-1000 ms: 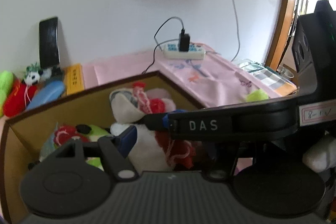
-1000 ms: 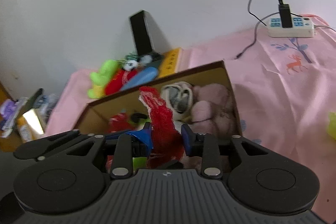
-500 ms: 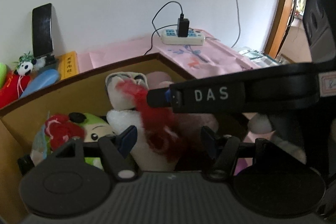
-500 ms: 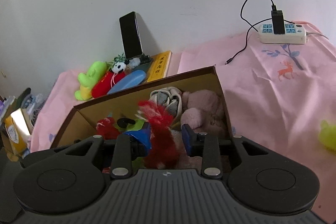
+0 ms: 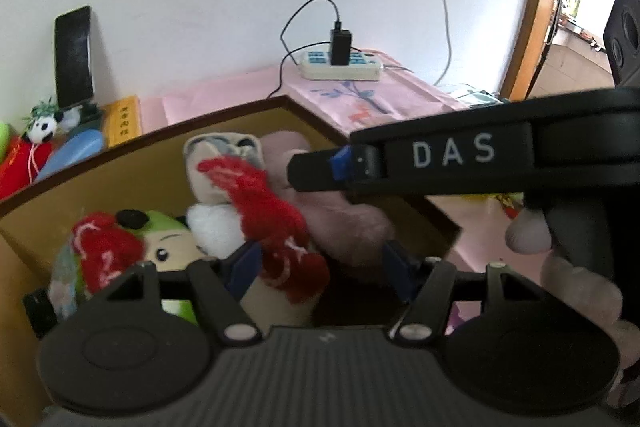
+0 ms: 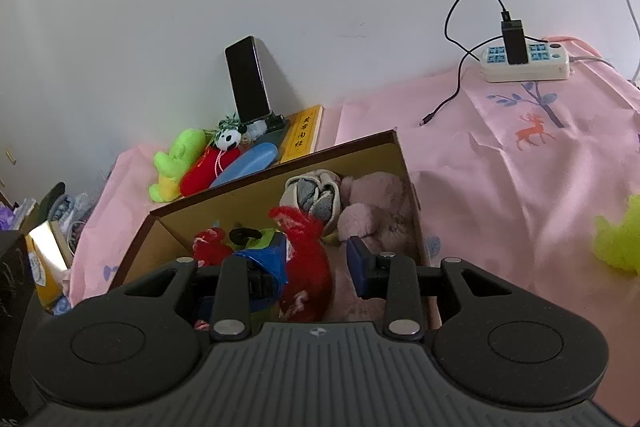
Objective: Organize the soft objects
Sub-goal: 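Lower the red plush into the box and open the right gripper, then move the right gripper to the mint-green cap on the sheet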
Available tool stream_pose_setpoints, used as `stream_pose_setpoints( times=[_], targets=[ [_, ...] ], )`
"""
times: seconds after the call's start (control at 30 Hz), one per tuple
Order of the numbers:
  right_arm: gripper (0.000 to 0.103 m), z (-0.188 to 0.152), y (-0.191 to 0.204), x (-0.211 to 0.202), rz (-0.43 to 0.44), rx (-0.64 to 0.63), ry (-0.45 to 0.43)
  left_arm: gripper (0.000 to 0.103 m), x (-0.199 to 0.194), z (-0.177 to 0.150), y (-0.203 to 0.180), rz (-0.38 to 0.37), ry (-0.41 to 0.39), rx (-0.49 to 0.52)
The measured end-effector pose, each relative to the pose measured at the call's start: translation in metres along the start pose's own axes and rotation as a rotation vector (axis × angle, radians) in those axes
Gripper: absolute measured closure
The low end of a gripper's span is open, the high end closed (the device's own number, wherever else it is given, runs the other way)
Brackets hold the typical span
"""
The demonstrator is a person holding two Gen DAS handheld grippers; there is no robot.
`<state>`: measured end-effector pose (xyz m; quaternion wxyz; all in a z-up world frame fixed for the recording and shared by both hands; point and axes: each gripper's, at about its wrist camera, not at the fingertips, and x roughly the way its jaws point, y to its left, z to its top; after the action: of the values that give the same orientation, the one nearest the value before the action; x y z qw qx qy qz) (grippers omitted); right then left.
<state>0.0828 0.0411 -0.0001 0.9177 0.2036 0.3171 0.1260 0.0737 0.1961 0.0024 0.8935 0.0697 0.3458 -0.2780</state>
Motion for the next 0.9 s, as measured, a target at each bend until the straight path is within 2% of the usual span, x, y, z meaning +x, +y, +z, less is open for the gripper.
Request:
stream_pose_setpoints(
  times=[0.2, 0.6, 0.73, 0.9],
  targets=[
    [0.087, 0.001, -0.014, -0.022, 0.011, 0.030, -0.022, 0.041, -0.003, 0.002, -0.015, 0.042, -0.003, 0.004],
    [0.087, -0.008, -0.049, -0.069, 0.032, 0.035, -0.023, 0.034, -0.034, 0.005, -0.055, 0.185, -0.033, 0.007],
    [0.087, -0.014, -0.065, -0.084, 0.033, 0.042, -0.012, 0.033, -0.045, 0.002, -0.077, 0.201, -0.041, 0.021],
    [0.087, -0.024, -0.084, -0.104, 0.031, 0.041, 0.005, 0.033, -0.048, -0.002, -0.113, 0.181, -0.040, 0.038]
  ],
)
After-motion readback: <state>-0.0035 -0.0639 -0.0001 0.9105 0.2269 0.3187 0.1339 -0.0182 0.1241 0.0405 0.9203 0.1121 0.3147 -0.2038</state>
